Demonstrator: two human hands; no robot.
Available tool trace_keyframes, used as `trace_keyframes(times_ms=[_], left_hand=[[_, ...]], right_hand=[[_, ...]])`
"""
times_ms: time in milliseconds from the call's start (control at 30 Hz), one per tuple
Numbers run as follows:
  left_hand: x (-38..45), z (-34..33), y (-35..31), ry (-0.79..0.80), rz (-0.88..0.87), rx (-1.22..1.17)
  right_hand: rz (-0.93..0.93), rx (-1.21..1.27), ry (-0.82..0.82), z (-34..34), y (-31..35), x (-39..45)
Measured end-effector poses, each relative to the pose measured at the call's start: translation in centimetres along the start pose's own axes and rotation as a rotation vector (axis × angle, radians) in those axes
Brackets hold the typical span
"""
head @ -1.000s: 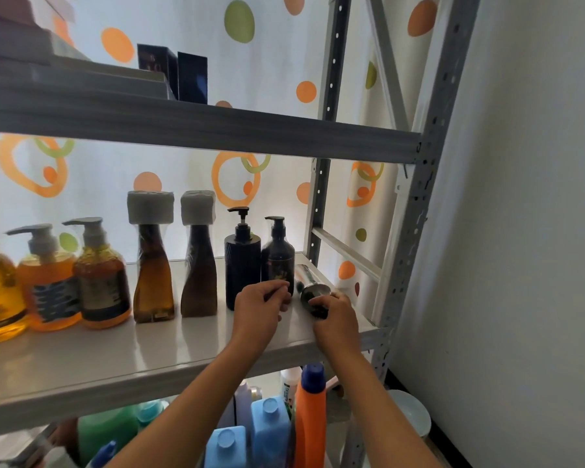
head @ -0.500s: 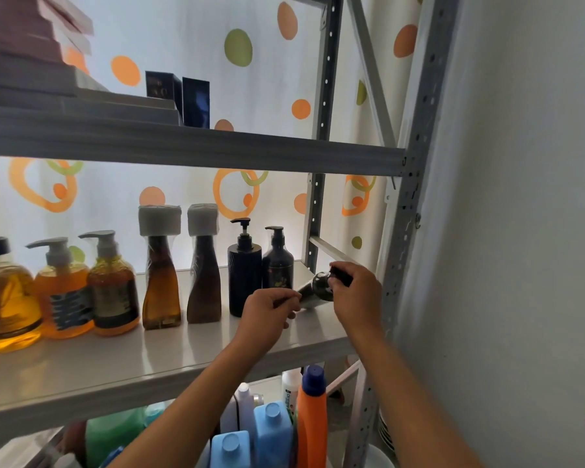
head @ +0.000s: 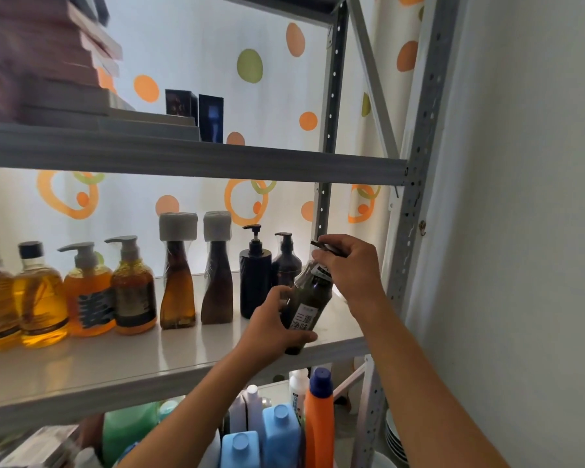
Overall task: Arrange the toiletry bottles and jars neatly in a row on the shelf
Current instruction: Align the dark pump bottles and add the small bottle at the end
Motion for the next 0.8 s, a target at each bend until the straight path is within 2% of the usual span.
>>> trace_keyframes(times_ms=[167, 300, 367, 467, 567, 800], left_hand=[[-0.4, 0.4, 0.1, -0.058, -0.008, -0.084], [-0.7, 0.0, 0.5, -0.079, 0.034, -0.218], [-0.6, 0.0, 0.7, -0.092, 0.058, -0.290], [0.0, 0.1, 0.6, -0.106, 0.059, -0.348], [1.1, 0.1, 0.2, -0.138, 0.032, -0.346], [2.8, -1.1, 0.6, -0.033, 0.007, -0.331]], right_hand=[[-0.031, 0.112, -0.094, -0.2, -0.6, -0.4], [-0.064, 0.123, -0.087, -1.0, -1.5, -1.5], [-0.154, 0.088, -0.031, -1.5, -2.8, -2.0], [-0.301, 0.116, 0.165, -2.2, -4.4, -2.9], [-0.270, 0.090, 0.240, -2.6, -5.3, -3.6], [-0.181, -0.194, 0.090, -3.4, -7.3, -3.6]])
Point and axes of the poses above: each hand's wrist, its own x-axis towards the middle knuckle, its own z-axis out of the back of the hand, y = z × x, the point moved 2 cm from there along x, towards the middle knuckle, and after that the axes turned 7 degrees about z, right-handed, at the moved point
